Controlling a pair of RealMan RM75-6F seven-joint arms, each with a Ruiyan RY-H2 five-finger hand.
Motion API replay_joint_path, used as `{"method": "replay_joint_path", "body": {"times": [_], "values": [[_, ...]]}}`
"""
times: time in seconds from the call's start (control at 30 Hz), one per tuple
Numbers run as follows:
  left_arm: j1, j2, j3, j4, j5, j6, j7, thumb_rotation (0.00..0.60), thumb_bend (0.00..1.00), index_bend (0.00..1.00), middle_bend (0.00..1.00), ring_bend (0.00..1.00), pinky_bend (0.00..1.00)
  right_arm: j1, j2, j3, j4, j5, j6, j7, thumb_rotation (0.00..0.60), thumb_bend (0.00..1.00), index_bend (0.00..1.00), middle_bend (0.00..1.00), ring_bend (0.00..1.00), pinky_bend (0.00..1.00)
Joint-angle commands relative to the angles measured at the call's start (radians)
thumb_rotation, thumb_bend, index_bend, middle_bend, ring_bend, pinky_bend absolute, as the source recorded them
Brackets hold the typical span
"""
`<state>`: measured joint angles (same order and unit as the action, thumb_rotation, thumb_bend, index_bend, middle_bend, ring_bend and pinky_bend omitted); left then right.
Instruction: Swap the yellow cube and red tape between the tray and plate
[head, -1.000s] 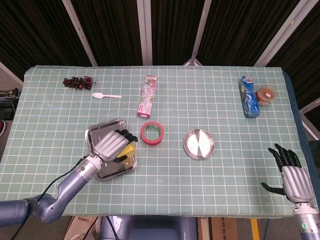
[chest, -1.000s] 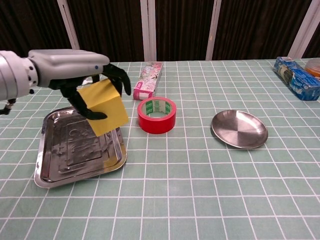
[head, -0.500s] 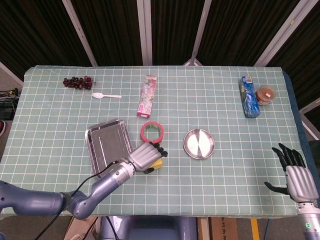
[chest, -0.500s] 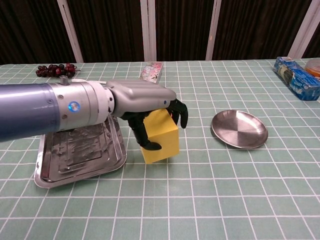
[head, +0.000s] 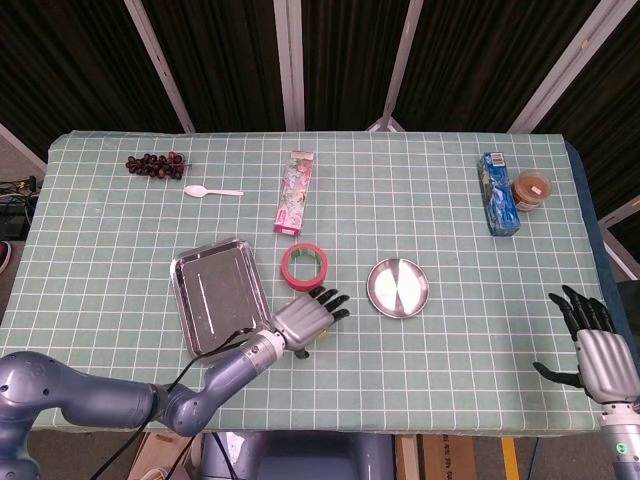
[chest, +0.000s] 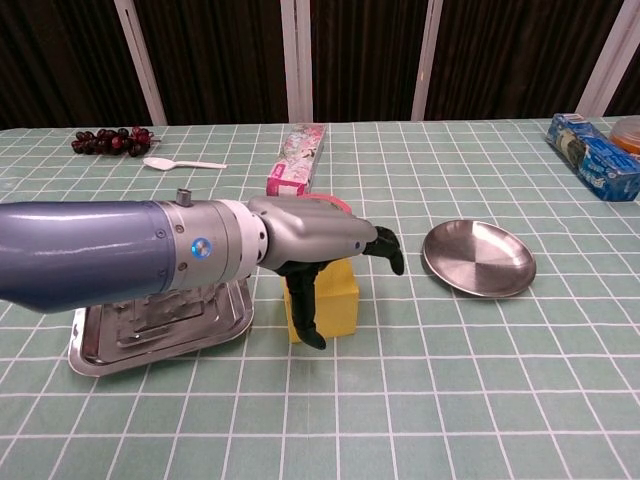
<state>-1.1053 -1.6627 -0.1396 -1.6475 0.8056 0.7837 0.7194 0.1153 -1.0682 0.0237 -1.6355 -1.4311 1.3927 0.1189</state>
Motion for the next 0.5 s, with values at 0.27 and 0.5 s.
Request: {"method": "replay_joint_path", "body": {"times": [0.27,0.5], "values": [[0.032,0.217,-0.011,-0.271,0.037,0.213,0.089,0.600,0.00,0.15,0.00,0.00,0.03,-0.002,0.000,0.007,-0.005,0.021,-0.018,-0.019,0.600,0.04,0.12,0.00,0.07,0.00],[0.020,0.205,-0.030,-0.143,-0.056,0.189,0.052,0.600,0.00,0.15,0.00,0.00,0.00,0.001,-0.006,0.009,-0.010,0.030,-0.033,-0.055,0.600,0.04,0.12,0.00,0.07,0.00]]}}
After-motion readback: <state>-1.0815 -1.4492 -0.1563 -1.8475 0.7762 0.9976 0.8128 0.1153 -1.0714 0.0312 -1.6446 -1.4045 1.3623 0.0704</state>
